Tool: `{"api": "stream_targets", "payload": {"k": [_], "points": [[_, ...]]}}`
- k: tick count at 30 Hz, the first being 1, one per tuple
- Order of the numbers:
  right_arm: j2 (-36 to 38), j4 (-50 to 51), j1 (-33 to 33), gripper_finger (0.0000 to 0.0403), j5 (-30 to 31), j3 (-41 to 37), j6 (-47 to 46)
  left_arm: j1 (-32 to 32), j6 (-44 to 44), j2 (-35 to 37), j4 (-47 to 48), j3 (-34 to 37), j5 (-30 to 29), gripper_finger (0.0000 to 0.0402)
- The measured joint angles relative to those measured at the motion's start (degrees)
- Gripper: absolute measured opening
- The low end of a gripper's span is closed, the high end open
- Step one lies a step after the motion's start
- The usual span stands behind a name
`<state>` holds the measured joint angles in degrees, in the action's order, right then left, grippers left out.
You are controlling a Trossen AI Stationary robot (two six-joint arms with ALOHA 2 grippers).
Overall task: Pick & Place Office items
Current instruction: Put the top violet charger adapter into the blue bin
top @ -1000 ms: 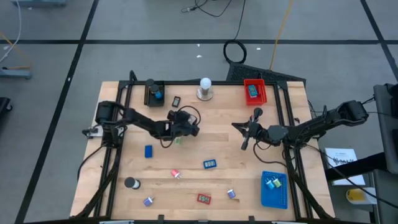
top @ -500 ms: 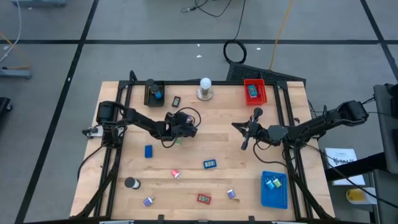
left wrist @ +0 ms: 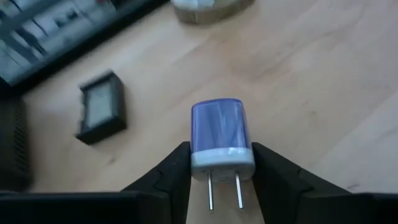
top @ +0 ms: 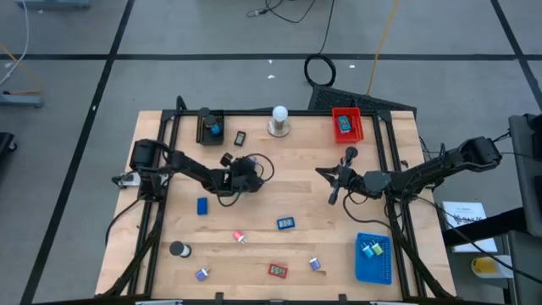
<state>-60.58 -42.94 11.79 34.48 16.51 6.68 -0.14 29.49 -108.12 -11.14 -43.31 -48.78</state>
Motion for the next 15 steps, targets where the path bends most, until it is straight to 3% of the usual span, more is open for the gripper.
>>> {"api": "stream_targets", "payload": {"k": [3,8,12,15], "points": [[0.00,0.78,-0.04,0.0001,-0.04,0.00,-1.59,2.07,-5.01,0.05,-5.68,1.17,-4.00,0.0142],[0.00,2.71,-0.24,0.0001,-0.05,0.00,-6.43,5.30,-19.51,0.07,-22.95,3.79,-4.50,0.0147],[0.00,3.39,-1.87,0.0002,-2.67,0.00,-12.40,7.14,-31.64,0.07,-34.84,5.70,0.58,0.0149],[-0.75,4.12,-4.66,0.0001,-9.29,0.00,-17.83,7.96,-37.18,0.07,-38.50,6.22,4.54,0.0149]]}}
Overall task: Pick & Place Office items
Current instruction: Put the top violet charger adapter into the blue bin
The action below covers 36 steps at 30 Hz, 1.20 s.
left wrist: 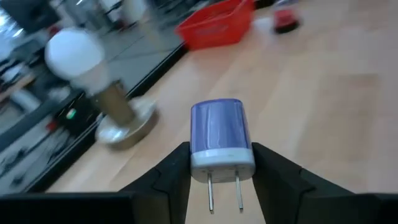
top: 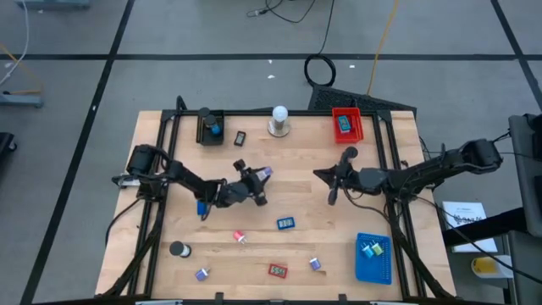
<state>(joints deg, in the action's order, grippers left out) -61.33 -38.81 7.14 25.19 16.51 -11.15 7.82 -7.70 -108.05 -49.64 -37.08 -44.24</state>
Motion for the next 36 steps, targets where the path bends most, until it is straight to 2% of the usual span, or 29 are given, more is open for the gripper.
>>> {"api": "stream_targets", "payload": {"k": [3,6,8,11,14,17,22,28,32,36], "points": [[-2.78,-0.09,-2.69,0.0002,-4.83,0.00,-4.96,0.51,-3.84,0.00,-1.67,0.00,3.23,0.0150],[-7.61,-2.71,-4.59,0.0010,-6.34,0.00,-8.79,0.84,-7.02,-1.12,-3.93,-0.29,4.18,0.0150],[-11.44,-7.15,-5.45,0.0018,-8.77,-0.02,-10.57,1.42,-9.23,-2.60,-6.07,-1.05,4.94,0.0151],[-17.25,-16.09,-6.14,0.0037,-15.54,-0.02,-12.38,3.43,-12.90,-5.06,-8.10,-2.91,5.23,0.0151],[-22.01,-21.61,-6.36,0.0065,-19.48,0.82,-13.64,5.64,-16.36,-6.79,-8.78,-5.27,3.38,0.0151],[-25.49,-21.80,-6.26,0.0101,-19.46,3.04,-15.41,7.05,-19.37,-8.01,-8.97,-7.32,0.47,0.0151],[-30.97,-20.97,-5.47,0.0175,-19.91,7.37,-16.83,7.77,-20.28,-8.26,-8.97,-8.33,0.71,0.0151],[-34.78,-21.00,-5.16,0.0252,-25.55,11.77,-18.19,7.87,-20.29,-8.26,-8.88,-8.33,0.65,0.0152],[-35.97,-21.07,-5.22,0.0277,-25.44,13.07,-18.65,8.47,-20.71,-8.26,-9.51,-8.31,0.67,0.0152],[-37.32,-22.17,-5.29,0.0282,-25.47,13.98,-19.70,8.88,-21.14,-8.25,-10.67,-8.26,0.72,0.0152]]}}
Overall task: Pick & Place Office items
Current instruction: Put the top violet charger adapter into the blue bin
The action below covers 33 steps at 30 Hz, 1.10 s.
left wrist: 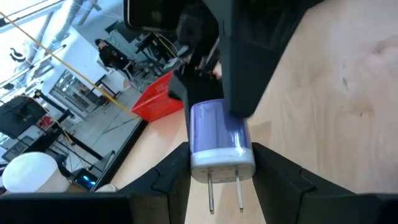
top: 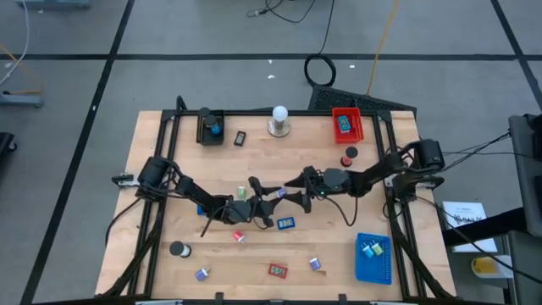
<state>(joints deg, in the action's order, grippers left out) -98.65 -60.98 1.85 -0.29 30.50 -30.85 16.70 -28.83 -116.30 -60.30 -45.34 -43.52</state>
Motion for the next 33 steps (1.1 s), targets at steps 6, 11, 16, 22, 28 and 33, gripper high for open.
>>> {"api": "stream_targets", "payload": {"k": [6,11,16,22,28,33], "points": [[-3.68,-3.31,-0.35,0.0264,-2.86,2.46,-1.73,0.06,-0.25,0.01,-0.95,-0.01,0.01,0.0152],[-5.38,-4.11,-0.39,0.0233,-4.31,3.74,-2.08,0.06,-0.47,0.01,-0.80,-0.01,-0.03,0.0152],[-5.37,-3.86,-0.44,0.0172,-4.01,3.74,-1.31,0.08,-0.47,0.03,-0.02,-0.01,-0.03,0.0152],[-5.38,-3.71,-1.09,0.0140,-4.10,3.74,-0.12,0.07,0.23,0.06,0.56,-0.05,-0.40,0.0164],[-5.32,-1.79,-1.11,0.0142,-4.07,3.74,3.48,1.17,3.66,1.00,2.65,-0.03,-3.80,0.0232],[-5.12,0.94,-1.16,0.0148,-3.79,3.74,5.04,1.48,7.45,4.90,12.47,-0.03,-3.95,0.0284]]}}
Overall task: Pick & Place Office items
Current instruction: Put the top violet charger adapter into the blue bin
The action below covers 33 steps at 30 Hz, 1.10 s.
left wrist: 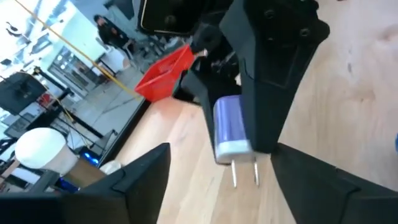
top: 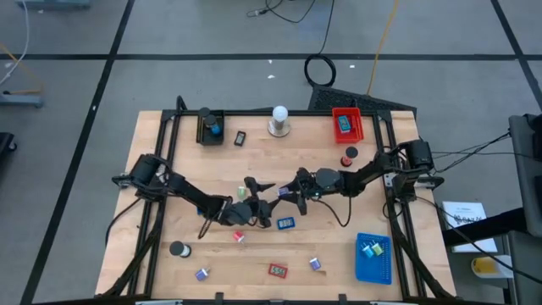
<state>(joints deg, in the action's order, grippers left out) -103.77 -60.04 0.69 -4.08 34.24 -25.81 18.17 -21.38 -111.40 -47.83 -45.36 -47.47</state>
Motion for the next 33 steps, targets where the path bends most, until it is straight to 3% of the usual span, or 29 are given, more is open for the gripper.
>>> {"api": "stream_targets", "payload": {"k": [4,9,12,18,23,28,33], "points": [[4.18,6.28,-0.09,0.0142,0.95,0.00,2.03,-0.05,1.84,3.15,4.41,1.26,-0.18,0.0290],[15.00,22.85,-0.31,0.0146,6.22,0.00,4.45,-1.04,3.97,6.93,3.27,6.24,0.34,0.0254],[22.66,35.04,-0.29,0.0144,10.64,-0.02,4.31,-3.81,8.32,9.65,-0.09,10.54,5.43,0.0222],[36.36,65.36,2.59,0.0142,26.33,2.19,-4.10,-10.18,16.01,12.74,-10.73,18.33,18.59,0.0158],[42.23,85.79,9.40,0.0142,31.17,6.79,-15.08,-12.47,17.84,13.12,-13.50,20.41,23.48,0.0122],[41.55,103.38,17.14,0.0142,29.74,12.83,-29.13,-12.37,17.82,13.13,-13.50,20.41,23.70,0.0107],[39.31,114.30,25.40,0.0142,20.67,18.61,-42.15,-12.26,17.61,13.12,-13.36,20.41,23.70,0.0108]]}}
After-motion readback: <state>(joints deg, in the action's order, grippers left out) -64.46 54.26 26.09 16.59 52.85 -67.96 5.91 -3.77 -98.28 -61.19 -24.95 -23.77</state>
